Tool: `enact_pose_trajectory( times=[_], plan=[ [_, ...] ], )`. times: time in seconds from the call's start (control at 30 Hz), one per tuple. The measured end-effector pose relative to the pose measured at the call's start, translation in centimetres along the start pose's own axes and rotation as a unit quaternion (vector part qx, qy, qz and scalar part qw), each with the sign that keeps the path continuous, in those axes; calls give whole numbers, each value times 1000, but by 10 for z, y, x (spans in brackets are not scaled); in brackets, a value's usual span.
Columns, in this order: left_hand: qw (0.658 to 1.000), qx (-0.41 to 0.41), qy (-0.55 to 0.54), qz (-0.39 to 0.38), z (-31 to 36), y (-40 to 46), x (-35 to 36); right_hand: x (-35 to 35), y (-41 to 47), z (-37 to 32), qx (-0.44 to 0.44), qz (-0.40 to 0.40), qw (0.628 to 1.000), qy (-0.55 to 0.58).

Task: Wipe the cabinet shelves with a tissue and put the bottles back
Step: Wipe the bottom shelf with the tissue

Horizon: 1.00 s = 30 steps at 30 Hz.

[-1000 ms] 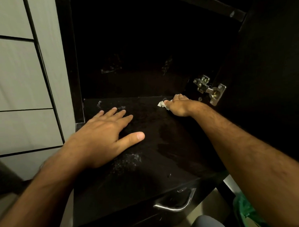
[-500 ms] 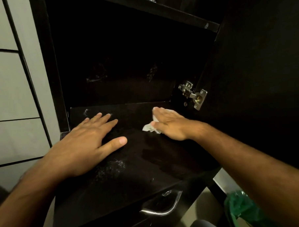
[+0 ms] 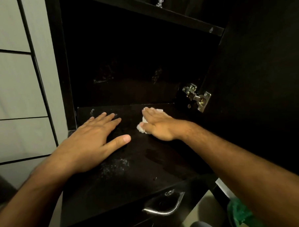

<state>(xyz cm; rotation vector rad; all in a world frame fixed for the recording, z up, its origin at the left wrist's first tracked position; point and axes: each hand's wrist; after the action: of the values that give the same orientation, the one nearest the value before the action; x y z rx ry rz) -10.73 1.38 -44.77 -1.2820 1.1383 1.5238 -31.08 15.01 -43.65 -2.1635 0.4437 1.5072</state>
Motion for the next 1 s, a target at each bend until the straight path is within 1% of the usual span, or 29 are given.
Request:
enact_pose_trajectory(
  times=[0.07, 0.17, 0.23, 0.3, 0.33, 0.4, 0.47, 0.5, 0.53, 0.63, 0.7, 0.73, 0.77, 0.83, 0.93, 1.0],
  plan=[
    [1000, 1, -2, -2, 0, 0, 1, -1, -24, 24, -3, -11, 1000, -5],
    [1000, 2, -1, -3, 0, -1, 2, -12, -36, 50, 87, -1, 996, -37],
    [1000, 3, 3, -3, 1, -1, 1, -19, -23, 47, 142, 6, 989, -29],
    [1000, 0, 6, -2, 1, -1, 1, -19, -9, 33, 154, 19, 988, -20],
    [1000, 1, 5, -3, 1, -1, 0, -16, -8, 27, 142, 21, 990, -16],
    [1000, 3, 4, -5, 1, -1, 1, -6, -20, 22, 88, 17, 996, -12],
    [1000, 3, 2, -2, -1, 0, 1, 3, -46, 30, 31, 2, 999, -12],
    [1000, 4, 0, -1, -2, -1, 2, 5, -59, 36, 17, -8, 1000, -10],
    [1000, 5, -1, 0, -2, 0, 2, 5, -69, 43, 19, -17, 1000, -11],
    [1000, 2, -2, 4, -2, 0, 3, -6, -73, 51, 85, -16, 996, -24],
    [1000, 1, -2, 6, -1, 0, 4, -9, -57, 38, 113, -1, 993, -23],
    [1000, -1, -3, 8, -1, 0, 3, -7, -49, 25, 113, 5, 993, -18],
    [1000, -3, -3, 9, -1, 0, 4, -3, -44, 12, 102, 6, 995, -12],
    [1000, -3, -3, 10, -2, 0, 4, 12, -49, -11, 49, 4, 999, -14],
    [1000, 1, -6, 11, -2, 0, 4, 34, -97, -14, -47, 6, 999, 3],
    [1000, 0, -12, 12, -3, 1, 4, 34, -133, 0, -50, 1, 999, 21]
  ],
)
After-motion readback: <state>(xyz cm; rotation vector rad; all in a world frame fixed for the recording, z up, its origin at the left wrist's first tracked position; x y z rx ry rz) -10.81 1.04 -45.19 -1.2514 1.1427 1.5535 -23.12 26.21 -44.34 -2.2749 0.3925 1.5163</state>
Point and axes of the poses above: each hand's wrist, its own y-axis towards the middle knuckle, its own x-axis out of the palm, z = x × y, and after that the axes turned 15 degrees about y, right-handed
